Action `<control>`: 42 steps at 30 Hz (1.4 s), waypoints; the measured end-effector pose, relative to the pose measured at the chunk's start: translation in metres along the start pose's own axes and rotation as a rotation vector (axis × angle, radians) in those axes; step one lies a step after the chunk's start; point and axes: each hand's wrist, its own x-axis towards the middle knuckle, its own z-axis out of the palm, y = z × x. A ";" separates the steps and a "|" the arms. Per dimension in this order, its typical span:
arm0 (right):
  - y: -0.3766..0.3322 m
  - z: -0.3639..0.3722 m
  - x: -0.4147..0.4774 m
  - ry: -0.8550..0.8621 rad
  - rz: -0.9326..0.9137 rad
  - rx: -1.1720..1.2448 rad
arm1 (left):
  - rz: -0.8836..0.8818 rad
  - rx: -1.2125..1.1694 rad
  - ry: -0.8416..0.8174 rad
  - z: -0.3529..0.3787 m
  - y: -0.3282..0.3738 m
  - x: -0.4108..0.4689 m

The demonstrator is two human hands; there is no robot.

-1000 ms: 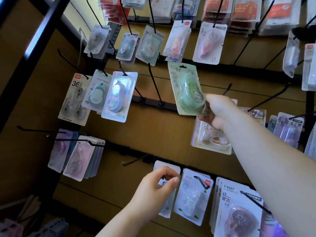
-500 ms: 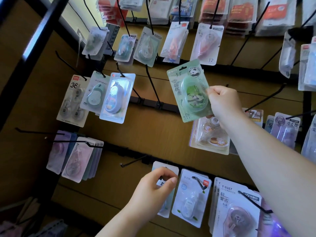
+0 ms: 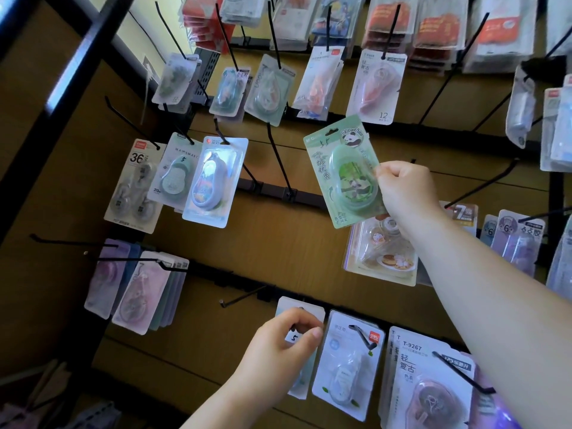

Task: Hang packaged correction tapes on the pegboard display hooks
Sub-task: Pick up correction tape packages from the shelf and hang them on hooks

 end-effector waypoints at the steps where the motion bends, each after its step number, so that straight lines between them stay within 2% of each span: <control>1: 0.001 -0.001 -0.001 0.000 -0.004 -0.010 | -0.002 0.005 0.002 0.000 0.000 0.000; 8: 0.005 0.001 -0.003 -0.001 -0.090 -0.073 | -0.002 0.009 0.011 0.001 0.002 -0.001; 10: 0.004 0.002 -0.001 0.003 -0.012 0.013 | 0.001 0.028 0.013 0.001 0.002 -0.001; 14: -0.001 0.003 0.001 -0.075 0.268 0.280 | 0.002 0.034 0.021 0.000 0.003 -0.001; 19: -0.004 0.007 -0.002 -0.206 0.379 0.360 | 0.007 0.045 0.021 0.000 0.004 -0.002; 21: -0.004 0.006 -0.004 -0.199 0.344 0.340 | 0.004 0.042 0.020 0.000 0.005 -0.002; 25: 0.003 0.001 -0.006 -0.095 0.058 0.147 | 0.011 0.038 0.012 -0.001 0.005 -0.002; 27: 0.005 0.001 -0.007 -0.056 -0.012 0.112 | 0.019 0.041 0.012 0.000 0.005 -0.002; 33: 0.008 0.002 -0.005 -0.039 0.038 0.113 | 0.009 0.034 0.016 0.001 0.004 -0.001; 38: 0.008 0.005 -0.004 -0.071 0.198 0.231 | 0.005 0.033 0.016 0.000 0.004 -0.002; 42: 0.008 0.007 -0.003 -0.071 0.164 0.159 | 0.007 0.041 0.014 0.000 0.005 -0.002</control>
